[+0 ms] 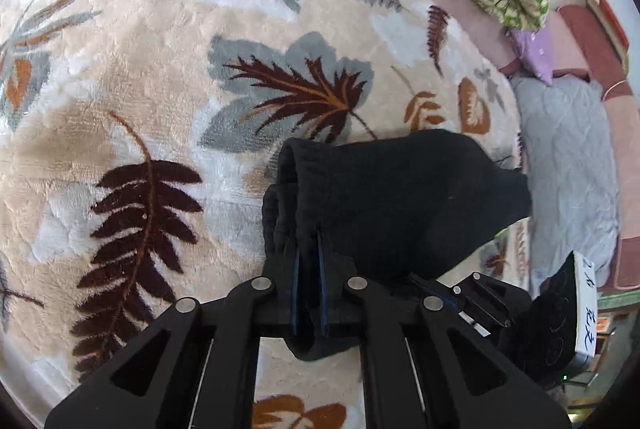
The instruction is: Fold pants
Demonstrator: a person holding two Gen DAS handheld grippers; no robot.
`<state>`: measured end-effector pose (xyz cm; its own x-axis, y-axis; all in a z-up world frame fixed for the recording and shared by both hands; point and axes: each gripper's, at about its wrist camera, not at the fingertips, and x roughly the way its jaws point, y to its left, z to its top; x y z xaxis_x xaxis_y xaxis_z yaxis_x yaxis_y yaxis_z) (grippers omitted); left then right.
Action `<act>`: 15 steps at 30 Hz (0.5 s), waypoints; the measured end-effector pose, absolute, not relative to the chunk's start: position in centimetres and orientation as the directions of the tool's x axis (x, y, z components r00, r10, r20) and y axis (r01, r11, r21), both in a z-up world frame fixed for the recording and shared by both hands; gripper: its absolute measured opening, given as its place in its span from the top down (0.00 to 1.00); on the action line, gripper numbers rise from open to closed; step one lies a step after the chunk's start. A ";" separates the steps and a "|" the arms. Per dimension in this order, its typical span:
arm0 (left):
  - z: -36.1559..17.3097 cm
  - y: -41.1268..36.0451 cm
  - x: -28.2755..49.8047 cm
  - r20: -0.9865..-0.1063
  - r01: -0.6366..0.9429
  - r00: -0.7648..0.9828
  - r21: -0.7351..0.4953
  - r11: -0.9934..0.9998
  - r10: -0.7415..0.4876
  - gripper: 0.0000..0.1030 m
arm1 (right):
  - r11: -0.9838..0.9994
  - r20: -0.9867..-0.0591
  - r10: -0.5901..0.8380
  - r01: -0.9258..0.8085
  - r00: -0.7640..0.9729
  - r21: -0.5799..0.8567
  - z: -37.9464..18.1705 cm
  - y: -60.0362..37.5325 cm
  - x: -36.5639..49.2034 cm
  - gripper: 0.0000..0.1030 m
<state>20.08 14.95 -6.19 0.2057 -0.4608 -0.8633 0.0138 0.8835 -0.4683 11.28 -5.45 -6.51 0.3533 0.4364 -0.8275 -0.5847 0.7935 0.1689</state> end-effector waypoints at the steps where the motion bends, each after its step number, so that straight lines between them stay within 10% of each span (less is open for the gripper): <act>1: -5.6 15.2 19.8 -0.854 0.020 0.221 -0.479 0.878 -0.471 0.95 | 0.789 -0.819 0.455 -0.584 0.348 0.190 -6.2 -5.7 11.2 0.78; 7: -5.0 15.2 19.5 -0.875 0.017 0.223 -0.437 0.899 -0.430 0.93 | 0.759 -0.722 0.603 -0.522 0.339 0.389 -3.9 -7.1 11.9 0.60; 15: -6.8 15.5 19.6 -0.907 -0.067 0.189 -0.393 0.917 -0.375 0.87 | 0.789 -0.789 0.542 -0.499 0.289 0.359 -7.8 -4.1 11.6 0.85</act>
